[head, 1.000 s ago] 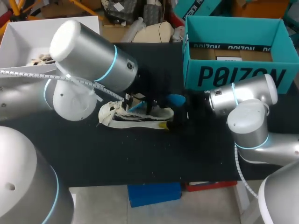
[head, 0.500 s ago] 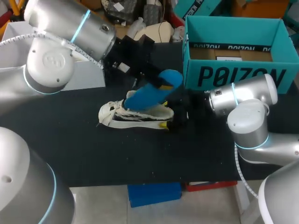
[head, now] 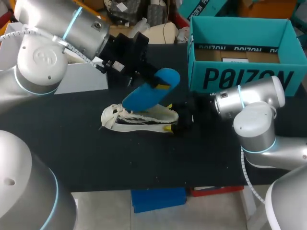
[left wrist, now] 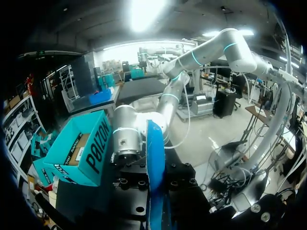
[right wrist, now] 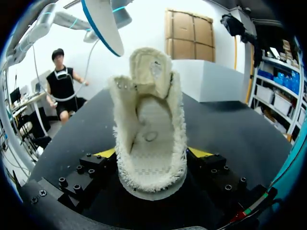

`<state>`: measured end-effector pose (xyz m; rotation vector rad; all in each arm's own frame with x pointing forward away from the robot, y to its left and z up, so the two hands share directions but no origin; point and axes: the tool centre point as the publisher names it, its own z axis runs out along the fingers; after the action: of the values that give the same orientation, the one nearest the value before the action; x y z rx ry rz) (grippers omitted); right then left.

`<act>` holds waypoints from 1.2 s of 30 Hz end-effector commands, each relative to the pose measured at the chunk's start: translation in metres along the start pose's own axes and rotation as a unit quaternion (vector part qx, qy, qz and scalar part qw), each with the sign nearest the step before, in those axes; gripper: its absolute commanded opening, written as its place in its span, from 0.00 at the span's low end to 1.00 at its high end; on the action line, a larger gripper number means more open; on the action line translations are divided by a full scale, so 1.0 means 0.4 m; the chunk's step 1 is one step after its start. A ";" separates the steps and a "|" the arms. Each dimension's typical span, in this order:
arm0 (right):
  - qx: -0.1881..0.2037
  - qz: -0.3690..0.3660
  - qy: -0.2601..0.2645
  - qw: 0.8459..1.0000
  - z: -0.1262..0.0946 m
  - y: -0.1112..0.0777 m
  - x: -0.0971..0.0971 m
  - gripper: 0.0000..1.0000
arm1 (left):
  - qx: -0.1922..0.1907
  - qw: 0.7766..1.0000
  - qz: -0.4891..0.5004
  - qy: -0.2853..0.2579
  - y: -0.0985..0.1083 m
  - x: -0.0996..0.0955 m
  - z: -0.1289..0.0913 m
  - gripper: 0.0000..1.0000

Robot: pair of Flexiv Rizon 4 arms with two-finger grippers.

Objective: Take the shoe out of the shoebox, open the shoe tongue, remove and reinsert the insole, then place the shoe into the shoebox

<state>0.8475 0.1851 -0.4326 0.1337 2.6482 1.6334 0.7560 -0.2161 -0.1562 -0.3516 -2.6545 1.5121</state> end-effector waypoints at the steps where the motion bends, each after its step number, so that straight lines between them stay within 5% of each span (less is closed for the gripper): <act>1: 0.001 0.000 0.000 1.000 0.001 -0.004 0.001 0.00 | 0.058 0.995 -0.083 -0.020 0.016 0.053 -0.042 0.00; 12: 0.001 0.000 0.000 1.000 0.001 -0.004 0.001 0.00 | 0.189 0.970 -0.150 -0.025 -0.121 0.113 -0.101 0.00; 36: 0.001 0.000 0.000 1.000 0.001 -0.004 0.001 0.00 | 0.314 0.931 -0.174 0.063 -0.508 0.199 -0.224 0.00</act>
<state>0.8475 0.1850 -0.4326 0.1338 2.6482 1.6332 0.6587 -0.2139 0.0493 0.0780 -1.8633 1.9953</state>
